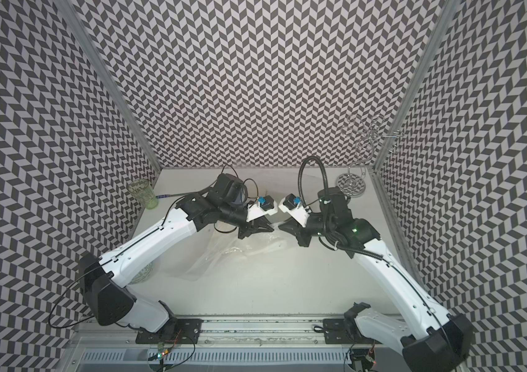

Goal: Place the folded towel into the vacuum bag
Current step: Close the vacuum bag at the center of the board.

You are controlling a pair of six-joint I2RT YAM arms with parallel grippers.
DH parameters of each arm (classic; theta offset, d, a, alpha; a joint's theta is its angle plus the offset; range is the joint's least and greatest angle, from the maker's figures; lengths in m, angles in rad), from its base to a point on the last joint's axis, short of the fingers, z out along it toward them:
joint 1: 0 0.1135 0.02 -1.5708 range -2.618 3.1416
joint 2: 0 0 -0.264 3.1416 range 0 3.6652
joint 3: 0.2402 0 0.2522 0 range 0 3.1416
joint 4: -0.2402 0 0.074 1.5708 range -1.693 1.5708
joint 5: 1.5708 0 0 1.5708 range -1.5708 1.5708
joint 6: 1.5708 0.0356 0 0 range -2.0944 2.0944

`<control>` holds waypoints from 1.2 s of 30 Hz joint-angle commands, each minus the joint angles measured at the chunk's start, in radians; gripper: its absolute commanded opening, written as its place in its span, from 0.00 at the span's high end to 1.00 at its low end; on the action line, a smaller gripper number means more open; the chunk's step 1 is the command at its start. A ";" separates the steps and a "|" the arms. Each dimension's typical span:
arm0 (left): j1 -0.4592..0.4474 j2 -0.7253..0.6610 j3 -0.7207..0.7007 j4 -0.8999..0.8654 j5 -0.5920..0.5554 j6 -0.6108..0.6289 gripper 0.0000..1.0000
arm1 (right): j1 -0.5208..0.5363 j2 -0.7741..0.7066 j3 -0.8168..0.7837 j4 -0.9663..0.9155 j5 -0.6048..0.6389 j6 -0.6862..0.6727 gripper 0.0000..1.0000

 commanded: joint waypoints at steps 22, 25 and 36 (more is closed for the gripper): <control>0.003 -0.013 -0.016 -0.019 -0.067 0.014 0.93 | 0.019 -0.031 0.021 0.058 0.015 0.007 1.00; 0.014 -0.010 -0.004 -0.020 -0.078 0.005 0.96 | 0.018 -0.034 0.022 0.053 0.035 0.012 1.00; 0.016 -0.092 -0.128 -0.018 -0.135 0.020 0.94 | -0.041 -0.068 0.059 0.030 0.119 0.041 1.00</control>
